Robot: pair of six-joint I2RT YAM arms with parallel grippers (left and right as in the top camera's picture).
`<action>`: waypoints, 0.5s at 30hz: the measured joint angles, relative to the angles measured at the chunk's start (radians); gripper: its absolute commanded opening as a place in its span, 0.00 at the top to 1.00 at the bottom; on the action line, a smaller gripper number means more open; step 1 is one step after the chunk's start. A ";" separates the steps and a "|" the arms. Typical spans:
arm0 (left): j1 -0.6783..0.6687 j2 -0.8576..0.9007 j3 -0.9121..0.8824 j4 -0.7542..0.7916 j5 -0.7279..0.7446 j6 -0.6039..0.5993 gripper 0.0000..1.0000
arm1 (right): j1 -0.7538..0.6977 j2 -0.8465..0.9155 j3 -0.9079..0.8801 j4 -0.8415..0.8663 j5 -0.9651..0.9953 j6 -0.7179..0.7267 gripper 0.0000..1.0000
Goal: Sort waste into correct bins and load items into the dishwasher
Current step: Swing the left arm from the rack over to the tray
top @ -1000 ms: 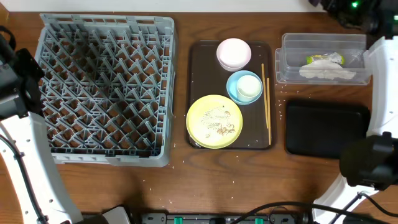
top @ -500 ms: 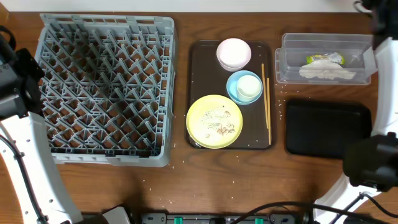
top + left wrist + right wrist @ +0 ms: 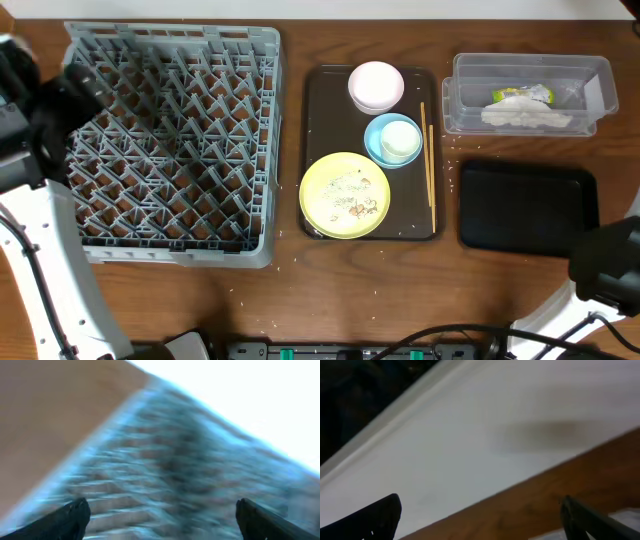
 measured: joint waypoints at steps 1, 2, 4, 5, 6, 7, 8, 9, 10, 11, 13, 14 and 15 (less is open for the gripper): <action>-0.001 0.000 0.000 0.013 0.077 -0.026 0.06 | -0.002 0.000 0.000 -0.018 0.004 0.000 0.01; -0.001 0.000 0.000 0.033 0.154 -0.059 0.06 | -0.002 0.000 0.000 -0.040 0.010 0.000 0.01; -0.002 0.000 0.000 0.066 0.273 -0.119 0.06 | -0.002 0.000 0.000 -0.089 0.016 0.000 0.01; -0.005 0.000 0.000 0.082 0.327 -0.145 0.06 | -0.002 0.000 0.000 -0.115 0.018 0.000 0.01; -0.010 0.000 0.000 0.103 0.373 -0.161 0.06 | -0.002 0.000 0.000 -0.141 0.019 0.000 0.01; -0.016 0.001 0.000 0.122 0.413 -0.175 0.06 | -0.002 0.000 0.000 -0.168 0.021 0.000 0.01; -0.029 0.001 0.000 0.141 0.449 -0.180 0.06 | -0.002 0.000 0.000 -0.195 0.021 0.000 0.01; -0.048 0.002 0.000 0.159 0.481 -0.182 0.06 | -0.002 0.000 0.000 -0.227 0.022 0.000 0.01; -0.069 0.003 0.000 0.174 0.506 -0.183 0.06 | -0.002 0.000 0.000 -0.247 0.023 0.000 0.01; -0.095 0.006 0.000 0.190 0.523 -0.183 0.06 | -0.002 0.000 0.000 -0.268 0.024 0.000 0.01; -0.148 0.015 0.000 0.219 0.542 -0.183 0.06 | -0.002 0.000 0.000 -0.304 0.024 0.001 0.01; -0.180 0.025 0.000 0.229 0.546 -0.183 0.06 | -0.002 0.000 0.000 -0.322 0.024 0.001 0.01; -0.207 0.034 0.000 0.237 0.545 -0.183 0.06 | -0.002 0.000 0.000 -0.341 0.024 0.001 0.01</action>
